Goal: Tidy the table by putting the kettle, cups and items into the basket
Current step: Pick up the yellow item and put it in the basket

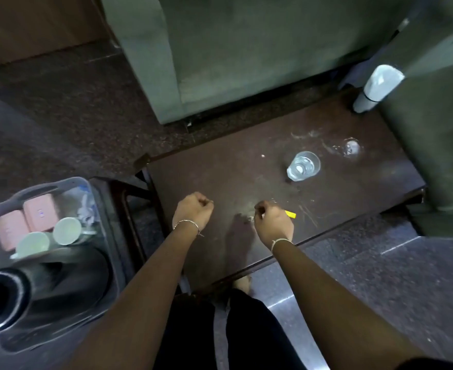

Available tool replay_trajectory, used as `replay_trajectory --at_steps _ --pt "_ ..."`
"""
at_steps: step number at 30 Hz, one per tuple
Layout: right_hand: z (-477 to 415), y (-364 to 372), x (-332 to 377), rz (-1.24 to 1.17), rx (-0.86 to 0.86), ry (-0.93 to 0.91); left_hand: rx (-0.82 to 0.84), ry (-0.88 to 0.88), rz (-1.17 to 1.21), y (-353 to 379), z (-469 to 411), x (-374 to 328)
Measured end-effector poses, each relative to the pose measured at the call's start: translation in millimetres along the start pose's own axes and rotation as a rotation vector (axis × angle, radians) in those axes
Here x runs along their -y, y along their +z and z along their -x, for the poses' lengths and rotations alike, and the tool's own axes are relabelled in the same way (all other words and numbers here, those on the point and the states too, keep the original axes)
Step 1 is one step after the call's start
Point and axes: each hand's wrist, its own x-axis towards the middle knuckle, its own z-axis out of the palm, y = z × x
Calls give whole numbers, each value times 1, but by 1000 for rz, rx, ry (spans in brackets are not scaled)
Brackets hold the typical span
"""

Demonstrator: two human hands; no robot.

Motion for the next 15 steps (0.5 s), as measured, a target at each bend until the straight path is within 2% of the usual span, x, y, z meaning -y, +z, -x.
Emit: replay_trajectory --at_steps 4,6,15 --pt "-23 -7 -63 -95 126 191 49 -5 -18 53 2 -5" --pt "-34 -3 -83 -114 158 224 69 0 -38 74 -1 -4" --pt "-81 46 -116 382 116 -90 118 -14 -95 136 -32 11"
